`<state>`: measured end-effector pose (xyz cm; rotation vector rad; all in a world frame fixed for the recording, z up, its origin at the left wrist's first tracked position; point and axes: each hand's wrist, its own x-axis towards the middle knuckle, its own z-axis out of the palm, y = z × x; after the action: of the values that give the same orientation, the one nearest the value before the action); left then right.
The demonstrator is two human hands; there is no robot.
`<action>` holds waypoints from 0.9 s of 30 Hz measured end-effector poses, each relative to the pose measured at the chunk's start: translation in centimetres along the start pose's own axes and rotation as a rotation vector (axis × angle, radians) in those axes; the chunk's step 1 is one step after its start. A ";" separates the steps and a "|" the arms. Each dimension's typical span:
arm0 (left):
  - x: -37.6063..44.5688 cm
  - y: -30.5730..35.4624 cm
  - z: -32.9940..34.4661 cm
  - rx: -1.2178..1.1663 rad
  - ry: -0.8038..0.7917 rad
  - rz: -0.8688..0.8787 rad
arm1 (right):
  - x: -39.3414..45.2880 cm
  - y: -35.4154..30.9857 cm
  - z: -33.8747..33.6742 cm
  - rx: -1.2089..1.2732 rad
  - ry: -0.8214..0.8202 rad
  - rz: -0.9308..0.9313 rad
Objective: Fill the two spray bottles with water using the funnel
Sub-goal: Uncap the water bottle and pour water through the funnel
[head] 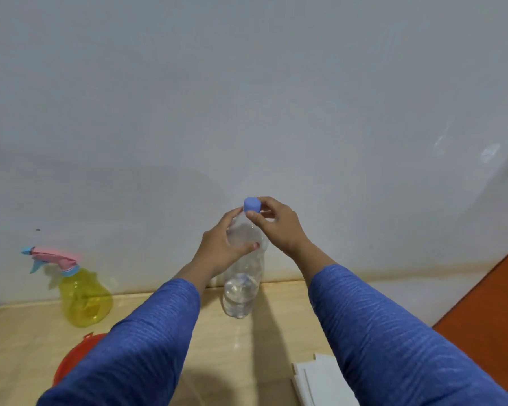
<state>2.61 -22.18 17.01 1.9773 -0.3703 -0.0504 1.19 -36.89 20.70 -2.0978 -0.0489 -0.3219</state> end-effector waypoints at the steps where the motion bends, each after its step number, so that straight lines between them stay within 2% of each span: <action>1: -0.3 0.1 0.1 -0.011 0.021 -0.002 | -0.2 -0.1 0.1 0.020 0.001 -0.004; 10: -5.1 0.8 -1.2 -0.026 0.087 0.012 | -5.1 -2.2 1.3 0.084 0.060 -0.022; 20: -12.4 0.9 -2.6 -0.046 -0.001 0.047 | -12.9 -4.9 2.5 0.101 0.154 0.012; 27: -14.5 0.8 -2.1 -0.056 -0.030 0.042 | -14.7 -5.9 2.7 0.033 0.247 0.035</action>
<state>-10.96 -16.56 16.74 1.9147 -0.4253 -0.0633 -13.41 -30.13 20.69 -2.0098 0.1276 -0.5527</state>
